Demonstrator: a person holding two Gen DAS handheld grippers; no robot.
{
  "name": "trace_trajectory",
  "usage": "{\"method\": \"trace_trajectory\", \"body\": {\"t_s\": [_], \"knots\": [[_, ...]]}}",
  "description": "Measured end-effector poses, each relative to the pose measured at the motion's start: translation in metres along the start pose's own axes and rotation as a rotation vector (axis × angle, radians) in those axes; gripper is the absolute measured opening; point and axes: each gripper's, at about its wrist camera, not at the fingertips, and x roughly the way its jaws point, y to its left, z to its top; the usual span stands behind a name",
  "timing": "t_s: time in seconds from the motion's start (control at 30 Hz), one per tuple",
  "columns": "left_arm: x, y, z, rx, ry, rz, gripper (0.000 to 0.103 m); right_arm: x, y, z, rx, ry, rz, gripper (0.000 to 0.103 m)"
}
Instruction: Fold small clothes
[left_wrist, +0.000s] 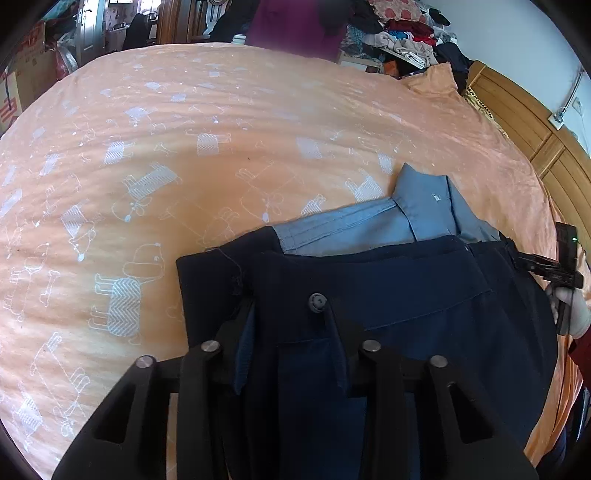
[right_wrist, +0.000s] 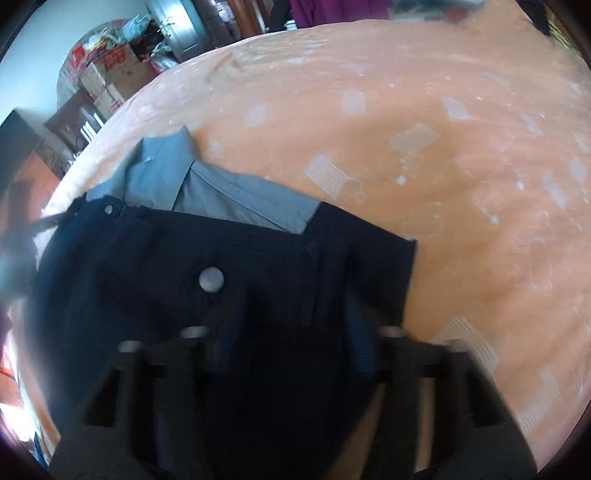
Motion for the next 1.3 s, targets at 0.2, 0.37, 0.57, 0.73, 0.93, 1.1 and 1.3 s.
{"method": "trace_trajectory", "body": {"t_s": [0.2, 0.37, 0.57, 0.73, 0.93, 1.1, 1.3], "knots": [[-0.012, -0.004, 0.012, 0.013, -0.052, 0.045, 0.009, -0.051, -0.009, 0.017, 0.012, -0.178, -0.003, 0.007], [-0.007, 0.015, 0.022, -0.061, -0.105, 0.071, 0.006, -0.022, -0.023, 0.013, 0.020, -0.126, -0.029, 0.007], [0.001, 0.010, 0.019, -0.017, -0.042, 0.129, 0.006, -0.023, -0.023, 0.004, 0.030, -0.109, -0.078, 0.028], [-0.087, -0.084, -0.027, 0.134, -0.140, -0.055, 0.016, -0.093, 0.049, -0.032, -0.006, -0.185, 0.087, 0.034], [-0.057, -0.174, -0.120, 0.115, -0.007, -0.392, 0.025, -0.052, 0.195, -0.112, -0.101, -0.014, 0.404, 0.039], [-0.064, -0.105, -0.147, -0.058, -0.006, -0.280, 0.019, -0.036, 0.177, -0.124, -0.100, 0.035, 0.319, 0.041], [-0.151, 0.030, -0.204, -0.371, -0.094, -0.016, 0.023, -0.087, 0.117, -0.136, -0.042, 0.001, 0.164, 0.057]]}}
